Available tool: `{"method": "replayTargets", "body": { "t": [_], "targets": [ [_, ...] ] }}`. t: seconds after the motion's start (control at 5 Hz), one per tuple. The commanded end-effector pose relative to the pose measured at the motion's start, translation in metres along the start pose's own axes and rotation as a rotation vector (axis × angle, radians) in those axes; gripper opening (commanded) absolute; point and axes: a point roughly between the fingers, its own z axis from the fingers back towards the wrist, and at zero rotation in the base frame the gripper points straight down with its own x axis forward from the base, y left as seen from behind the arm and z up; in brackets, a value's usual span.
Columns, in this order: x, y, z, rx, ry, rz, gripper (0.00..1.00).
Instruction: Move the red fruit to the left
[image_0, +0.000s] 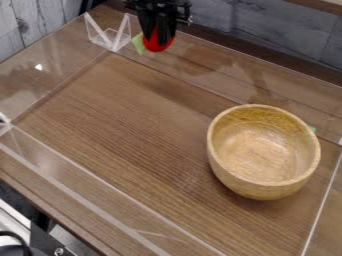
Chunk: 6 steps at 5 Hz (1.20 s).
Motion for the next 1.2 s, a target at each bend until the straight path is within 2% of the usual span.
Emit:
{"method": "replayTargets", "body": {
  "t": [0.0, 1.0],
  "targets": [
    [0.012, 0.006, 0.018, 0.028, -0.064, 0.020, 0.00],
    [0.018, 0.010, 0.006, 0.036, -0.038, 0.063, 0.00]
  ]
}}
